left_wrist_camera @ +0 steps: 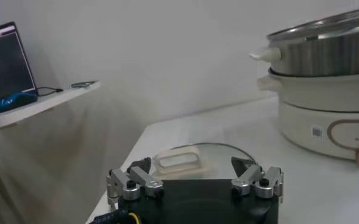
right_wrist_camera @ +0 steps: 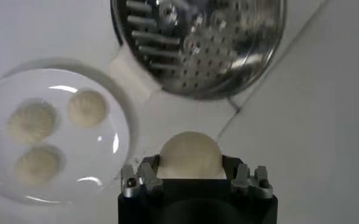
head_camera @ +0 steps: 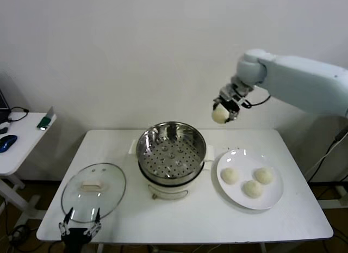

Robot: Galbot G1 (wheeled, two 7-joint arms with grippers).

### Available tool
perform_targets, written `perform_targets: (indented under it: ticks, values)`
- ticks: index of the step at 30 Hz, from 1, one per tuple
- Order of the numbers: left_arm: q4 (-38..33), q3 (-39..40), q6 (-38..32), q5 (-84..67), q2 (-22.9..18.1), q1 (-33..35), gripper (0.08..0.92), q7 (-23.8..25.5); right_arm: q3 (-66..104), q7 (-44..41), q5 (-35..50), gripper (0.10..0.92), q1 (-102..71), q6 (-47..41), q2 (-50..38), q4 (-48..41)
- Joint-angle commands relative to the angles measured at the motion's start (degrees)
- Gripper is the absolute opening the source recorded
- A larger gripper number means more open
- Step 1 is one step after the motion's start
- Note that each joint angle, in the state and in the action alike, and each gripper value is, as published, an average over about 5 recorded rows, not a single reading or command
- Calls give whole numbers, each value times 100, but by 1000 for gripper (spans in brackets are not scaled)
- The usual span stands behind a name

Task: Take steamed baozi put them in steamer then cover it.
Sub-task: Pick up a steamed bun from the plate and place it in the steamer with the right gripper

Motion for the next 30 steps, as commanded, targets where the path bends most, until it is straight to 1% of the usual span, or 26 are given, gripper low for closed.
perform_targets:
  ticks: [1, 9, 12, 20, 30]
  values:
    - [-67, -2, 11, -6, -26, 13, 823, -5, -166, 447, -714, 687, 205, 568, 830, 1097]
    - [-55, -8, 9, -6, -57, -5, 823, -30, -92, 1001, -2271, 687, -952, 844, 1091, 319]
    - [-32, -14, 5, -5, -56, -17, 823, -34, -7, 1127, -2532, 687, -1310, 911, 1188, -43]
    - [-11, -20, -4, -14, -75, -46, 823, -56, 8, 1157, -2698, 687, -1689, 989, 1409, -673]
    - [45, -14, -19, -26, -79, -106, 823, -65, 57, 1220, -2880, 687, -1912, 1082, 1601, -1254]
